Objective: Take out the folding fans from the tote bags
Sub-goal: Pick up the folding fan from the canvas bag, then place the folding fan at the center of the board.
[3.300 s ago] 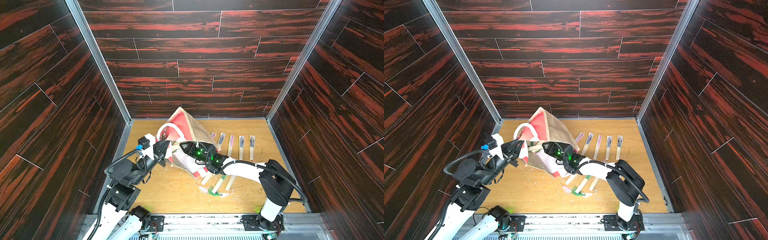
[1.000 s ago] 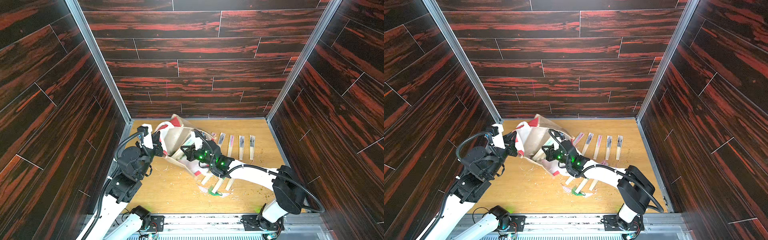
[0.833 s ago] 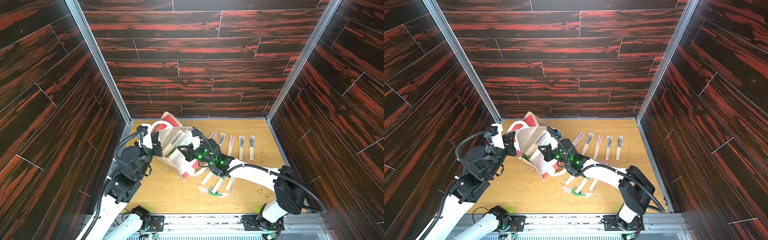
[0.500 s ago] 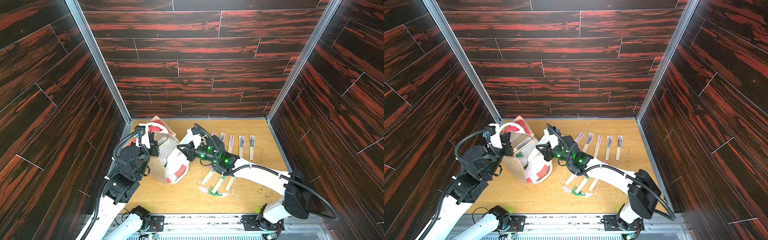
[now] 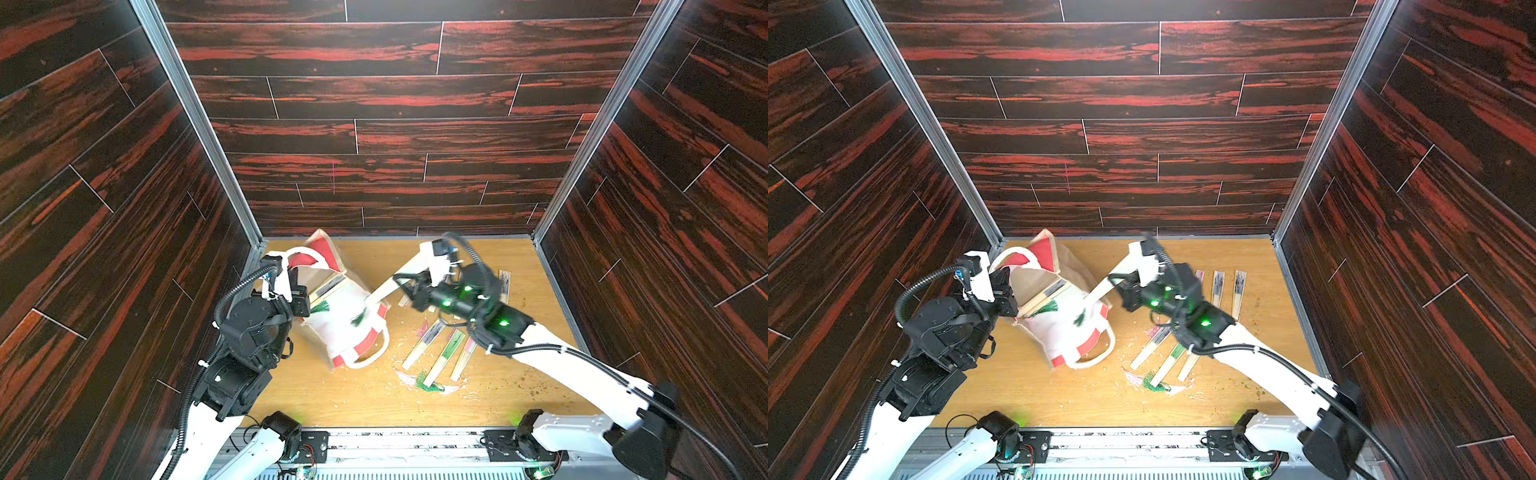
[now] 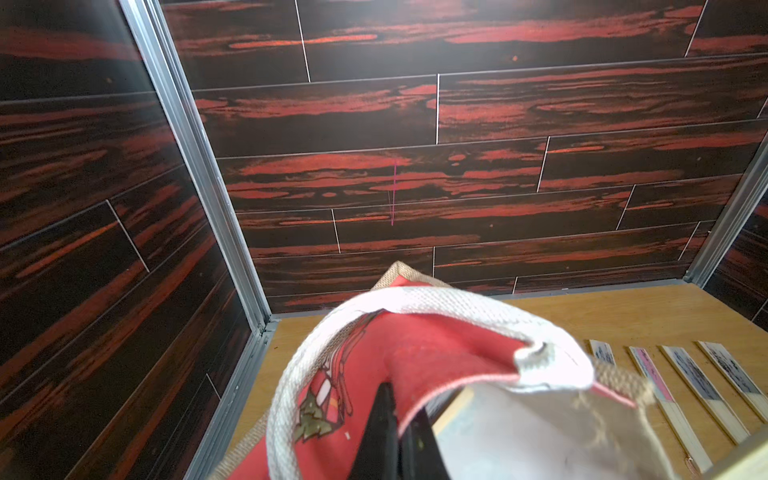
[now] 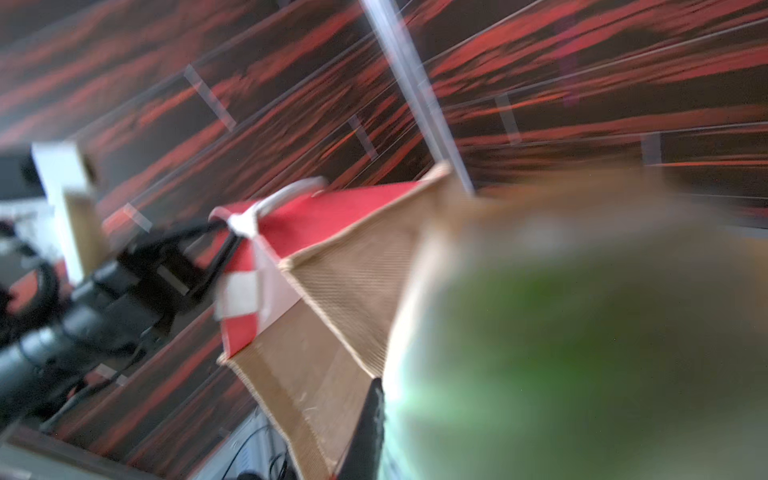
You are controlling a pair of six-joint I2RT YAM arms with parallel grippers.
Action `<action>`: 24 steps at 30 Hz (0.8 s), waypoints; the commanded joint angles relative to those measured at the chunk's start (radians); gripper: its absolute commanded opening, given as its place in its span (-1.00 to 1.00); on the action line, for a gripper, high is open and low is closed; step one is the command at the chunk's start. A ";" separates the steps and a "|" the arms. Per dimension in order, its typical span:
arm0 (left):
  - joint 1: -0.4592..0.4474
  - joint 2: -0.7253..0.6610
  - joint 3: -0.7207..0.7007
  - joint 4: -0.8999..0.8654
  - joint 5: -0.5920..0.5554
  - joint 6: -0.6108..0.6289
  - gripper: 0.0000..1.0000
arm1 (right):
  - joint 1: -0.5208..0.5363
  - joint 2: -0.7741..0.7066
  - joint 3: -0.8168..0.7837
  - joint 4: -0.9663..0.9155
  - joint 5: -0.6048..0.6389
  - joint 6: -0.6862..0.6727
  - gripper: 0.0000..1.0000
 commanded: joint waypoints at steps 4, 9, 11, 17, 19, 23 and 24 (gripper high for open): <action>0.005 -0.003 -0.001 0.031 -0.027 0.019 -1.00 | -0.064 -0.176 -0.059 -0.086 -0.020 0.078 -0.99; 0.005 0.035 0.007 0.006 -0.023 0.021 -1.00 | -0.080 -0.212 -0.042 -0.233 0.036 0.065 -0.99; 0.005 0.044 0.011 -0.005 -0.016 0.023 -1.00 | -0.085 -0.194 -0.038 -0.310 0.073 0.066 -0.99; 0.005 0.026 0.019 -0.028 -0.014 0.051 -1.00 | -0.110 -0.050 -0.080 -0.398 0.035 0.106 -1.00; 0.005 0.008 0.022 -0.028 -0.005 0.055 -1.00 | -0.109 0.027 -0.096 -0.370 -0.011 0.120 -1.00; 0.007 -0.015 0.030 -0.036 0.007 0.054 -1.00 | -0.102 0.144 -0.146 -0.234 -0.094 0.172 -1.00; 0.007 -0.016 0.035 -0.043 0.011 0.052 -1.00 | -0.096 0.175 -0.158 -0.195 -0.103 0.180 -1.00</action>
